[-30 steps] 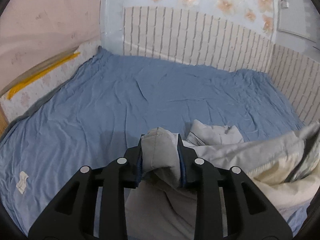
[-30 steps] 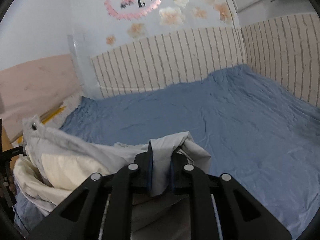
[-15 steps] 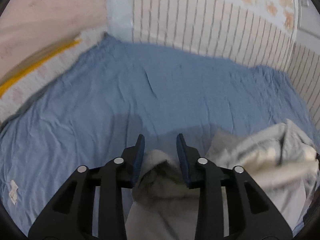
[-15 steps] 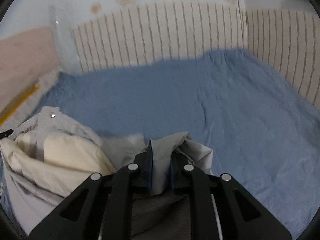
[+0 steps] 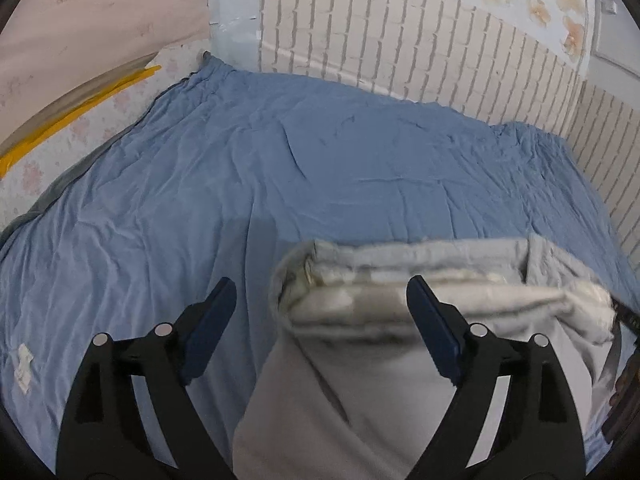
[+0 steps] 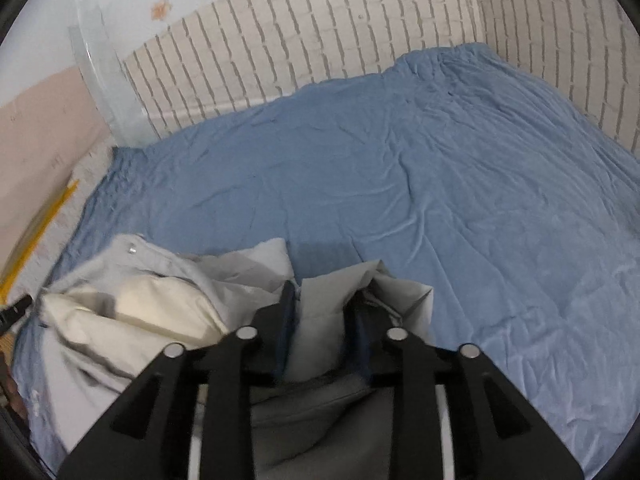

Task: Fold large clothes

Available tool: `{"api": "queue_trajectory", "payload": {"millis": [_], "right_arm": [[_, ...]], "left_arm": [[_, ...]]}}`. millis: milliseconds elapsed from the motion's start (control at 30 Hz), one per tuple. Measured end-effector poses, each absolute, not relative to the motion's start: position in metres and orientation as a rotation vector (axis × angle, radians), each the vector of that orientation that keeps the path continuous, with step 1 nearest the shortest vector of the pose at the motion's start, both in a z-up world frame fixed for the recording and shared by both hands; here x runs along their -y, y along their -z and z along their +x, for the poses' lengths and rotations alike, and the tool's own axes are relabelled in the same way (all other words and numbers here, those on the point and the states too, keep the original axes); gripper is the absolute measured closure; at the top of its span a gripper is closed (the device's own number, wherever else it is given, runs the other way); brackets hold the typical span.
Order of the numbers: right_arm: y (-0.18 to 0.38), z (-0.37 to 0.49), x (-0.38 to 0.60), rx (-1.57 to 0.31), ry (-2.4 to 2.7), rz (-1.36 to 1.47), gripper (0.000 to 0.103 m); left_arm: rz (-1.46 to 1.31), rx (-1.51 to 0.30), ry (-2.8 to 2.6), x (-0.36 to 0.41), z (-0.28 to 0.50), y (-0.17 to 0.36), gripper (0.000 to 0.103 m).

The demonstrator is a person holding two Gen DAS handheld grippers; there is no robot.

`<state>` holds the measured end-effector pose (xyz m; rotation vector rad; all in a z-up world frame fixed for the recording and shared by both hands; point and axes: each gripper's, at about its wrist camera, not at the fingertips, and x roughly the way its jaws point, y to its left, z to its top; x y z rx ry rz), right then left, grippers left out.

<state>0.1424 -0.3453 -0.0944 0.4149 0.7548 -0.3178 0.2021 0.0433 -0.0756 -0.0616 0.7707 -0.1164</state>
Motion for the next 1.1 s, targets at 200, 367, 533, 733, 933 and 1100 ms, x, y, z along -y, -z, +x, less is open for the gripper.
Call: {"api": "queue_trajectory", "payload": {"millis": [200,367,533,733,933,1100], "right_arm": [[0.059,0.106,0.327,-0.654,0.357,0.314,0.003],[0.059,0.092,0.298,-0.690,0.317,0.310,0.003],[0.079,0.088,0.261,-0.744,0.229,0.362,0.003],[0.102,0.112,0.231,-0.834,0.189,0.272,0.047],[0.129,0.166,0.260,-0.938,0.202,0.349,0.074],[0.149,0.222,0.285,-1.018,0.235,0.346,0.077]], "left_arm": [[-0.046,-0.756,0.150,-0.039,0.141,0.072,0.012],[-0.028,-0.796,0.198,-0.022,0.111,0.083,0.012],[-0.007,-0.875,0.227,0.007,0.110,0.105,0.014],[0.065,-0.918,0.246,0.032,0.127,0.127,0.022],[0.097,-0.972,0.226,0.044,0.169,0.141,0.026],[0.081,-1.002,0.215,0.049,0.197,0.144,0.026]]}}
